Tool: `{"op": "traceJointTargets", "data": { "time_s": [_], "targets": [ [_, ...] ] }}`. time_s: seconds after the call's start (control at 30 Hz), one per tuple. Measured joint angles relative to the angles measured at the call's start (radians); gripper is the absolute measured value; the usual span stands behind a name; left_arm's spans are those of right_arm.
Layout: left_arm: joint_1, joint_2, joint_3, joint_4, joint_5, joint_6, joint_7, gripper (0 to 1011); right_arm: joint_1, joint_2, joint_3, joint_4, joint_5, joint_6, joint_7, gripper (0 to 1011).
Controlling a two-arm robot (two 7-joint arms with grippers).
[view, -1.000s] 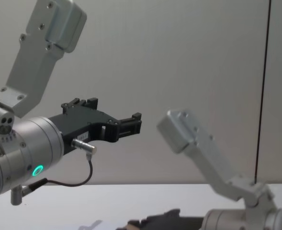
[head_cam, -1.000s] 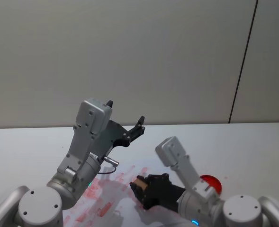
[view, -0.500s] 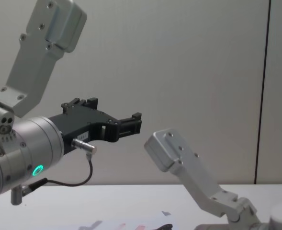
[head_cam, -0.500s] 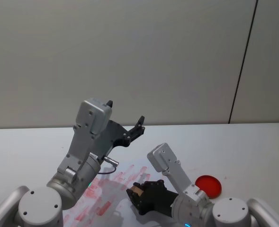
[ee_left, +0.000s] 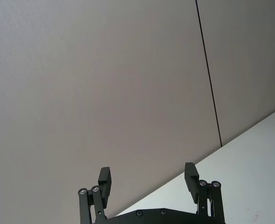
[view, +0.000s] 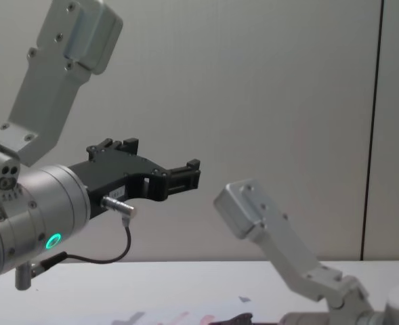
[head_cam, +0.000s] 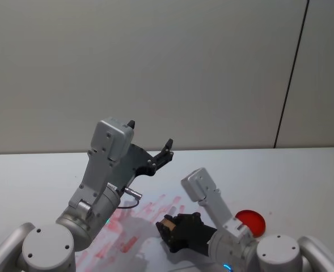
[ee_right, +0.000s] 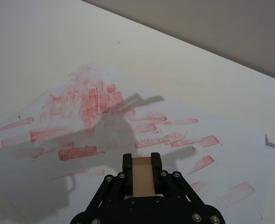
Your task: Use the one hand to pick up the stamp and affix it onto the A4 paper.
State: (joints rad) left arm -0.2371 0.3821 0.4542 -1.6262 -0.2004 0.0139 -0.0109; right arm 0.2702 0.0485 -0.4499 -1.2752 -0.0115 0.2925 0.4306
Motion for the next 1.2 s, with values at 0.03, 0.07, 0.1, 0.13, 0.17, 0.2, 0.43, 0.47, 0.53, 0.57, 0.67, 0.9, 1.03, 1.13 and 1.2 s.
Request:
{"op": "traceJointTargets", "data": {
  "time_s": [0.03,0.07,0.1,0.13,0.17,0.2,0.43,0.47,0.53,0.57,0.67,0.9,1.03,1.13,1.2],
  "targets": [
    [0.000,0.000,0.000,0.000,0.000,0.000,0.000,1001,0.000,0.001,0.002,-0.003,0.004,0.000,-0.002,217],
    [0.000,0.000,0.000,0.000,0.000,0.000,0.000,1001,0.000,0.001,0.003,-0.006,0.008,0.000,-0.004,218],
    [0.000,0.000,0.000,0.000,0.000,0.000,0.000,1001,-0.001,0.002,0.006,-0.017,0.020,-0.003,-0.008,219],
    [0.000,0.000,0.000,0.000,0.000,0.000,0.000,1001,-0.001,0.002,0.007,-0.023,0.025,-0.004,-0.009,218],
    [0.000,0.000,0.000,0.000,0.000,0.000,0.000,1001,-0.002,0.003,0.009,-0.032,0.031,-0.005,-0.011,218],
    [0.000,0.000,0.000,0.000,0.000,0.000,0.000,1001,-0.004,0.005,0.012,-0.045,0.043,-0.007,-0.014,217],
    [0.000,0.000,0.000,0.000,0.000,0.000,0.000,1001,-0.014,0.023,0.039,-0.134,0.114,-0.010,-0.039,218],
    [0.000,0.000,0.000,0.000,0.000,0.000,0.000,1001,-0.017,0.028,0.045,-0.150,0.123,-0.010,-0.043,218],
    [0.000,0.000,0.000,0.000,0.000,0.000,0.000,1001,-0.022,0.035,0.053,-0.172,0.140,-0.009,-0.051,218],
    [0.000,0.000,0.000,0.000,0.000,0.000,0.000,1001,-0.027,0.044,0.062,-0.194,0.156,-0.007,-0.058,218],
    [0.000,0.000,0.000,0.000,0.000,0.000,0.000,1001,-0.040,0.066,0.082,-0.235,0.185,0.000,-0.074,218],
    [0.000,0.000,0.000,0.000,0.000,0.000,0.000,1001,-0.075,0.122,0.122,-0.295,0.216,0.017,-0.105,218],
    [0.000,0.000,0.000,0.000,0.000,0.000,0.000,1001,-0.096,0.155,0.143,-0.314,0.220,0.025,-0.121,218],
    [0.000,0.000,0.000,0.000,0.000,0.000,0.000,1001,-0.113,0.185,0.161,-0.321,0.217,0.032,-0.135,217],
    [0.000,0.000,0.000,0.000,0.000,0.000,0.000,1001,-0.119,0.195,0.166,-0.321,0.212,0.034,-0.140,218]
  ]
}}
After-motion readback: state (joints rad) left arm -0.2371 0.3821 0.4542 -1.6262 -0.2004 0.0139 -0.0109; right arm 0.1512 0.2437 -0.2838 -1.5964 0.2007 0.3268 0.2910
